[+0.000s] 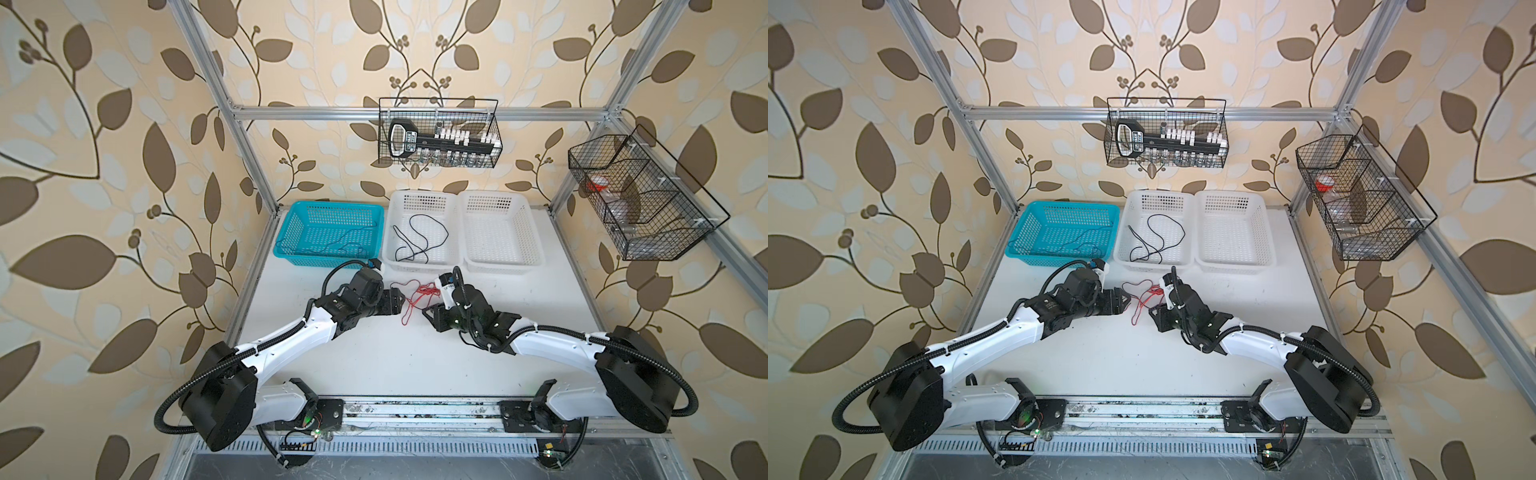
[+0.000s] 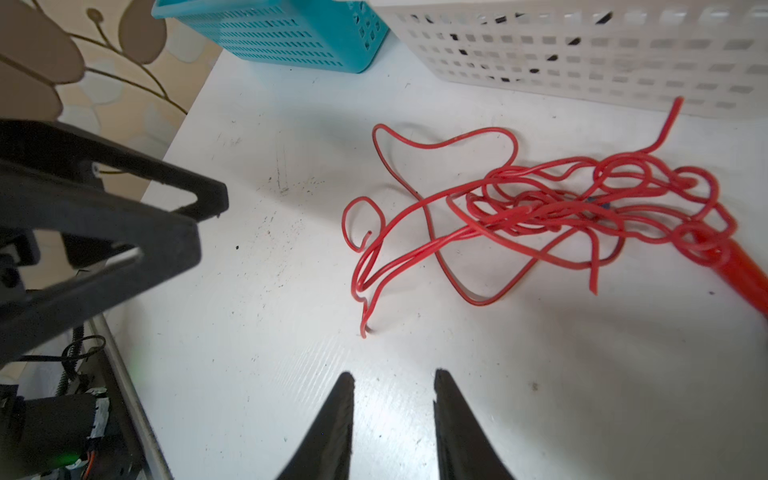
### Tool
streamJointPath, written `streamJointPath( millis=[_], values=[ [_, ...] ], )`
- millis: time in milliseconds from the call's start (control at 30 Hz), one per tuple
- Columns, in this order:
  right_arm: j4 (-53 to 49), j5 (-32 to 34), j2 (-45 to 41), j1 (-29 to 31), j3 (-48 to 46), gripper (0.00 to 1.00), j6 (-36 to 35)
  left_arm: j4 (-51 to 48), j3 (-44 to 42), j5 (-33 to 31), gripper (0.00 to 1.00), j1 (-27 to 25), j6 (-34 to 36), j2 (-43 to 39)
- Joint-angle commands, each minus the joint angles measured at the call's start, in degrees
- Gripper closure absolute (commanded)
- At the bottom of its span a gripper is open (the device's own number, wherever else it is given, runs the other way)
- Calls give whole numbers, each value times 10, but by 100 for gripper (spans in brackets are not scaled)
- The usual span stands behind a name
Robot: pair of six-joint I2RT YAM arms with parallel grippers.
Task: Untangle the cables
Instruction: 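Move both grippers down to the red wire tangle, then grasp a red wire loop with the left gripper and lift it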
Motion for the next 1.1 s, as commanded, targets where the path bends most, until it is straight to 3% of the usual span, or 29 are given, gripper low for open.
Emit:
streamJointPath(
  millis=[0, 100, 533, 900, 1067],
  values=[
    [-11, 34, -11, 2, 18, 67, -4, 24, -4, -31, 36, -24, -5, 21],
    [-21, 44, -22, 2, 18, 67, -9, 35, 2, -49, 45, -43, 0, 52],
    [-51, 70, -53, 2, 8, 67, -20, 67, 41, -73, 68, -65, 16, 158],
    [-50, 66, -44, 2, 6, 67, -18, 143, 31, -61, 70, -76, 30, 185],
    [-52, 66, -46, 2, 4, 67, -16, 182, 25, -63, 78, -77, 44, 214]
  ],
)
